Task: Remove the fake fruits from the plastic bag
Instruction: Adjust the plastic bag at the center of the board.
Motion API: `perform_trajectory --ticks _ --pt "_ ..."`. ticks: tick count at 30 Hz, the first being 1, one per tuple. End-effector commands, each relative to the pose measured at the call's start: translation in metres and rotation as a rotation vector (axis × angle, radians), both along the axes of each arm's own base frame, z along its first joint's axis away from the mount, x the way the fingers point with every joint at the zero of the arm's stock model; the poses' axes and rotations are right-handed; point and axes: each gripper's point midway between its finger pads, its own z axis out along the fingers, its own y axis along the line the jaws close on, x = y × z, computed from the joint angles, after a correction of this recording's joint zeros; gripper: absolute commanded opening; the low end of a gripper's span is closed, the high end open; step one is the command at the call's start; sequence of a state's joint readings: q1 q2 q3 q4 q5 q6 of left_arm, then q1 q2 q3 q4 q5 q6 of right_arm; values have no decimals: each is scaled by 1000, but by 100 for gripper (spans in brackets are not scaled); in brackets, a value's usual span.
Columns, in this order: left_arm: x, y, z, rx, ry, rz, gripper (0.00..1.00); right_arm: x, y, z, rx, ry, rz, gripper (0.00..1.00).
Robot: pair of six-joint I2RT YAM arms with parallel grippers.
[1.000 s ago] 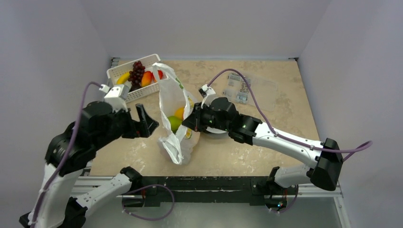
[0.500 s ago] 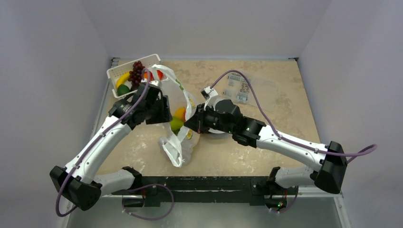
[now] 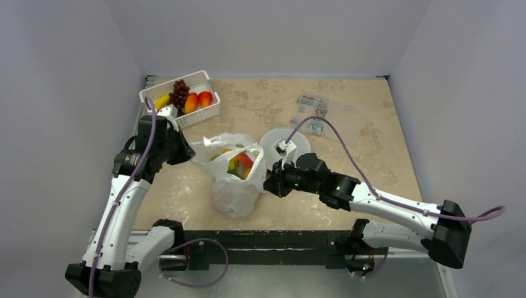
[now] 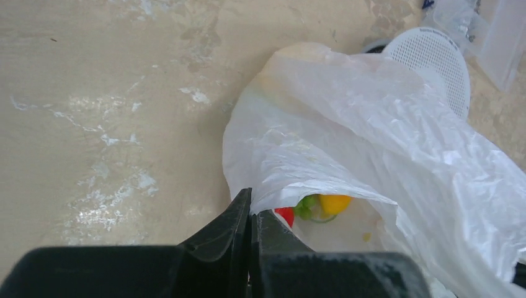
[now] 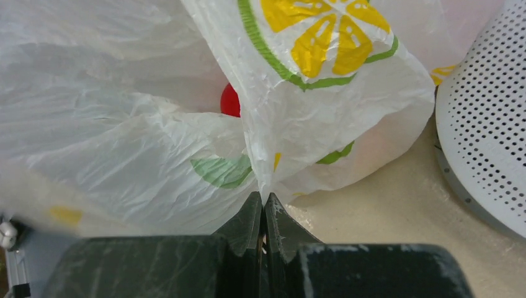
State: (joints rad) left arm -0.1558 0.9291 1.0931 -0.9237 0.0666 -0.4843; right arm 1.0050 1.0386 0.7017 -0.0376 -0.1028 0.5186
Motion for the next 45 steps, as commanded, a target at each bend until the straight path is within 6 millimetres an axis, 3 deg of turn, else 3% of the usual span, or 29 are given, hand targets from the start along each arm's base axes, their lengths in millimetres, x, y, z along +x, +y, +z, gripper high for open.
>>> perform_trajectory --ticks 1,5,7,8,12,19,23,26,29,33,38,45 --pt "-17 -18 4 -72 -2 -119 5 0 17 17 82 -15 43 0" --pt "-45 -34 21 -167 -40 -187 49 13 24 31 64 -59 23 0" --pt "-59 -44 40 -230 -98 -241 63 16 27 36 52 -67 27 3" --pt "-65 -49 49 -257 -121 -268 66 16 28 37 44 -69 29 12" --pt "-85 -58 61 -321 -119 -308 67 27 19 48 -10 -108 -17 38" --pt "-90 -43 49 -308 -89 -170 67 42 -9 84 -73 -246 -105 62" --pt "-87 -30 46 -337 -64 -6 69 40 -19 116 -6 -282 -113 68" --pt "-83 -30 41 -397 -10 86 79 32 -10 139 81 -293 -26 76" --pt "-77 -35 34 -475 93 186 80 26 0 153 154 -283 38 80" --pt "-64 -48 26 -550 182 213 80 28 5 164 265 -242 100 87" --pt "-43 -51 18 -587 179 246 81 30 6 166 305 -229 139 88" --pt "-21 -58 1 -590 204 231 76 13 17 163 332 -252 291 92"
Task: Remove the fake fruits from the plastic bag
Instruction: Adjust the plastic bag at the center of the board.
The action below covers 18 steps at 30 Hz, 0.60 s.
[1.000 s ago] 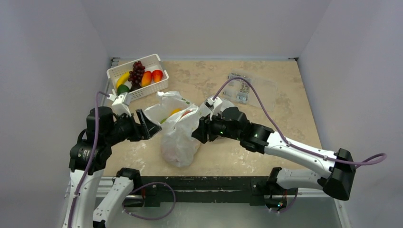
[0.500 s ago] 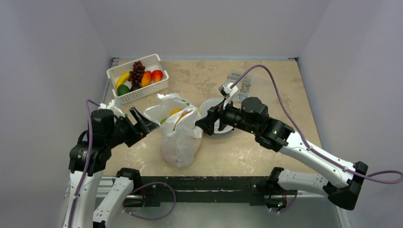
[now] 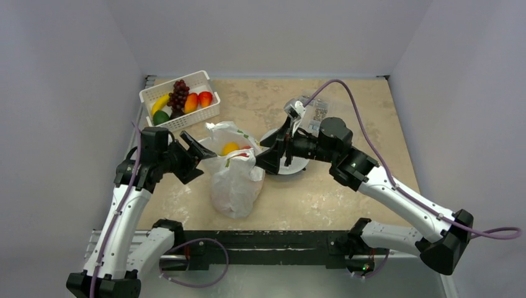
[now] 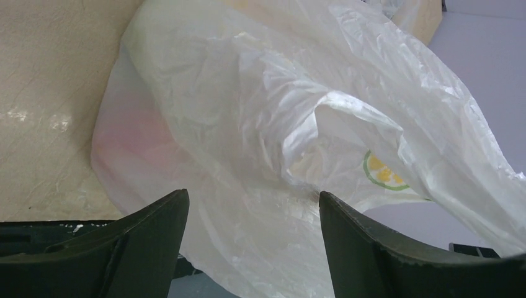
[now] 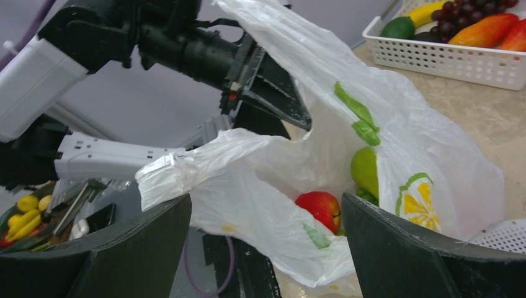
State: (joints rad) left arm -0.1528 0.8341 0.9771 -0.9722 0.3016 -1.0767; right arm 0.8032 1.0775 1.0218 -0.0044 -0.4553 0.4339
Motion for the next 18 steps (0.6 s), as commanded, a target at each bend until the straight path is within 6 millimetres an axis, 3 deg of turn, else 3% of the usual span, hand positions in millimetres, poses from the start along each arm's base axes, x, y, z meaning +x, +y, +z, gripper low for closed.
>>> perform_trajectory --ticks 1,8,13,18 --pt "19 -8 9 -48 -75 -13 74 -18 9 14 59 -60 133 92" --pt "-1 14 16 79 -176 3 76 -27 2 30 70 -132 160 94" --pt "-19 18 26 82 -267 -4 79 -40 9 45 122 -139 257 93" --pt "-24 22 33 37 -241 84 91 -46 12 46 134 -133 308 93"
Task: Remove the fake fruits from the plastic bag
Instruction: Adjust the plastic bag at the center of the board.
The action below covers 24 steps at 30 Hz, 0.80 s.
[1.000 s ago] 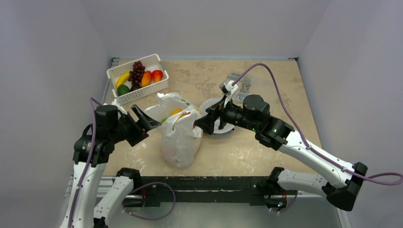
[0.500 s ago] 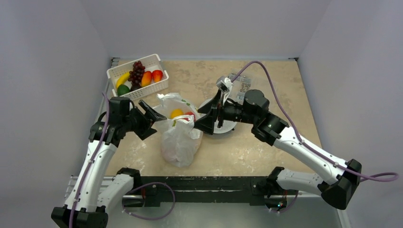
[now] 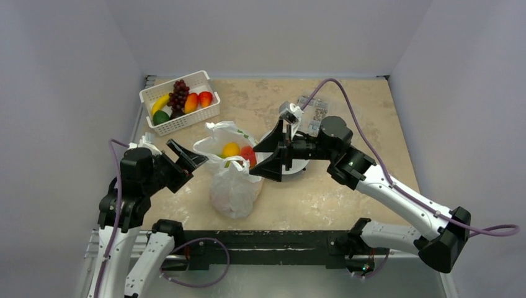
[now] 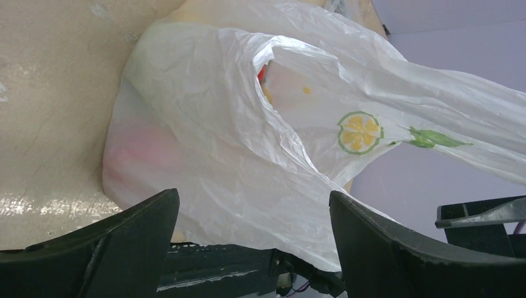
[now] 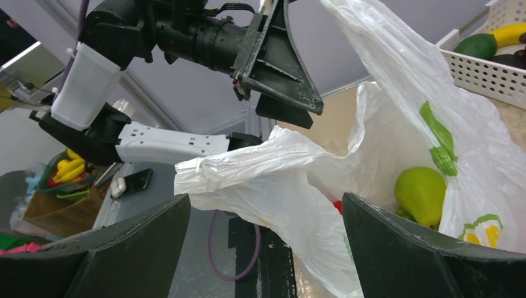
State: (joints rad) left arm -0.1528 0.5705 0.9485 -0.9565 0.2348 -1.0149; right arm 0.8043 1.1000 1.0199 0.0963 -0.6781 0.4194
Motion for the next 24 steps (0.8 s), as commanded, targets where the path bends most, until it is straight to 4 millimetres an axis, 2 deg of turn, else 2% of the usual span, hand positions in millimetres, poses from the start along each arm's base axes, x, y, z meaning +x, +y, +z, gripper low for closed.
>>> perform_trajectory --ticks 1,3,6,9,12,14,17,18,19,20,21,22,23,24 --pt "5 6 2 -38 26 84 94 -15 1 30 75 -63 89 93" --pt "16 2 9 -70 10 91 98 -18 0 27 70 -68 96 93" --pt "32 -8 12 -92 41 60 99 -24 -3 27 70 -75 105 93" --pt "51 -18 6 -107 83 22 99 -31 -6 28 74 -82 118 93" --pt "64 -24 -11 -124 130 12 99 -34 -6 26 68 -92 116 93" --pt "68 -24 -24 -117 161 16 97 -26 -5 26 63 -95 64 93" --pt "71 -23 -31 -99 156 9 81 -1 -3 25 48 -82 -86 88" --pt "71 -21 -32 -85 149 14 75 2 0 25 41 -83 -109 83" --pt "71 -18 -32 -67 136 19 67 7 3 26 34 -92 -147 73" --pt "71 -15 -30 -46 117 24 60 15 7 26 23 -102 -199 60" --pt "71 -10 -29 -18 98 32 52 16 12 28 15 -118 -221 42" --pt "71 -5 -27 12 78 43 43 12 20 30 8 -141 -240 25" --pt "72 -1 -24 42 57 47 38 11 27 30 -3 -172 -261 11" --pt "73 1 -21 63 34 39 34 3 36 33 -14 -217 -257 4"
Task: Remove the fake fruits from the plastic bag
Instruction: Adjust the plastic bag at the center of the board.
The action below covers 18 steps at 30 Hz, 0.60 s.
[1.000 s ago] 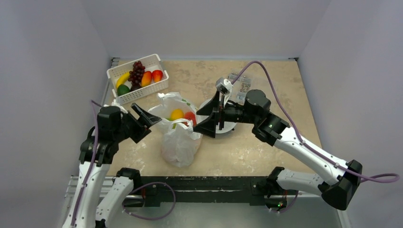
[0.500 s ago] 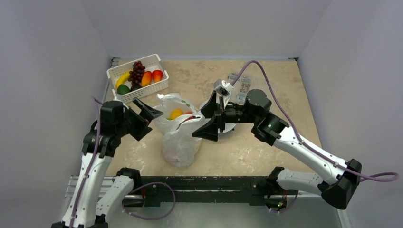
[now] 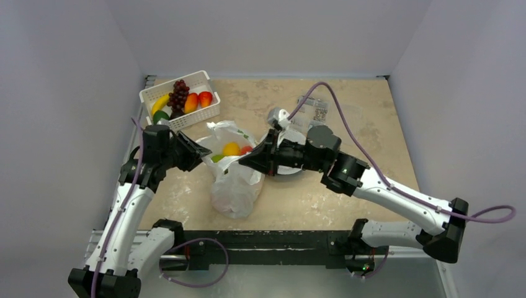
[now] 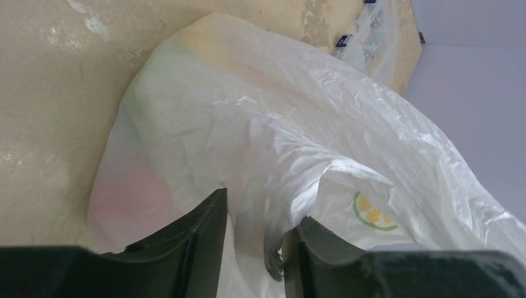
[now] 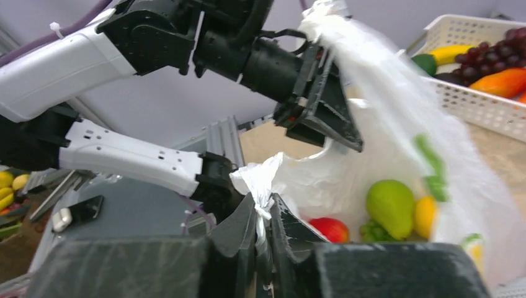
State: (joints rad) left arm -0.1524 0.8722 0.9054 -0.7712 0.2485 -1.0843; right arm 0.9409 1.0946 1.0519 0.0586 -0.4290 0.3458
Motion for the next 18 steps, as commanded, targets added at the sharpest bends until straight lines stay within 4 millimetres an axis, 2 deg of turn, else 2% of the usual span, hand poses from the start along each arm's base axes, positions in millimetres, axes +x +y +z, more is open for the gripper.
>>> perform_trajectory --ticks 1,3,4,5,7,10,12,14,16,18 --pt "12 13 27 114 -174 -32 29 -3 31 31 -19 -197 -128 0" --pt "16 4 39 124 -205 -135 12 -32 52 31 -68 -339 -66 0" --pt "18 0 41 131 -204 -188 1 -49 61 22 -117 -406 -14 0" --pt "19 -4 44 133 -200 -238 0 -69 72 12 -158 -469 38 0" --pt "25 -5 44 149 -191 -307 0 -94 90 -19 -265 -560 95 0" --pt "33 -8 51 125 -227 -356 0 -119 113 -90 -465 -626 172 0" --pt "34 -12 56 89 -246 -387 0 -129 121 -136 -566 -644 209 0" --pt "34 -15 60 64 -266 -409 0 -128 121 -172 -630 -635 206 0" --pt "33 -16 60 52 -282 -423 0 -126 122 -192 -637 -611 198 0" --pt "30 -16 58 52 -287 -434 0 -122 121 -203 -626 -563 206 0"
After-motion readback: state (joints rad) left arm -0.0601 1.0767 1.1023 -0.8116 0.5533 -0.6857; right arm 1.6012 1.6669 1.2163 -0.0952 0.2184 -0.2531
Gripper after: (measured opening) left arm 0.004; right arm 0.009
